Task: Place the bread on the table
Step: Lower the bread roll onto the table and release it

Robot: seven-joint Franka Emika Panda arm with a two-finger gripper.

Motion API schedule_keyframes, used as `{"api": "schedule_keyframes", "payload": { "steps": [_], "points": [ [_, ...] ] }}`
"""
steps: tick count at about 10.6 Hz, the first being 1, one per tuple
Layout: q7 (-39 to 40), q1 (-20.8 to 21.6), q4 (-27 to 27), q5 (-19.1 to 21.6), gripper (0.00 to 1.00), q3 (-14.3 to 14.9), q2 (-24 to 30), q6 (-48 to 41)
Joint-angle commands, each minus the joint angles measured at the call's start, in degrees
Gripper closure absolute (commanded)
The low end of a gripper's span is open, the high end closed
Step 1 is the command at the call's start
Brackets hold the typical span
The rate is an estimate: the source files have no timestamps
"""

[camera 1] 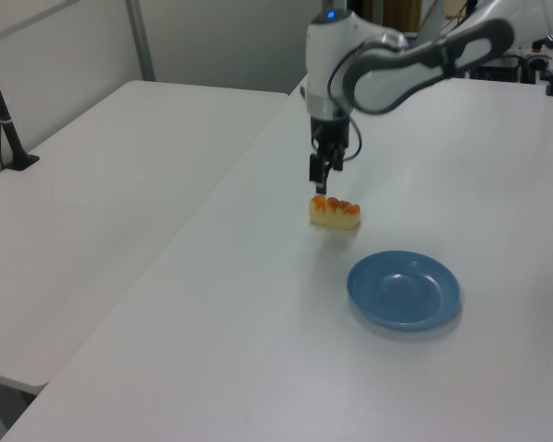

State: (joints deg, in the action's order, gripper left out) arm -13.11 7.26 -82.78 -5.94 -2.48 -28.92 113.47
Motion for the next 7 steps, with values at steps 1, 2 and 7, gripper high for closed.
{"api": "schedule_keyframes", "payload": {
  "steps": [1,2,7],
  "points": [
    [-2.4,-0.7,-11.2,0.1,0.0,0.4,17.2,-8.2],
    [-2.0,-1.2,-12.5,0.1,0.0,0.3,21.0,-11.6],
    [-0.8,-5.8,-11.0,0.8,0.0,0.0,24.9,-16.9]
  ]
}}
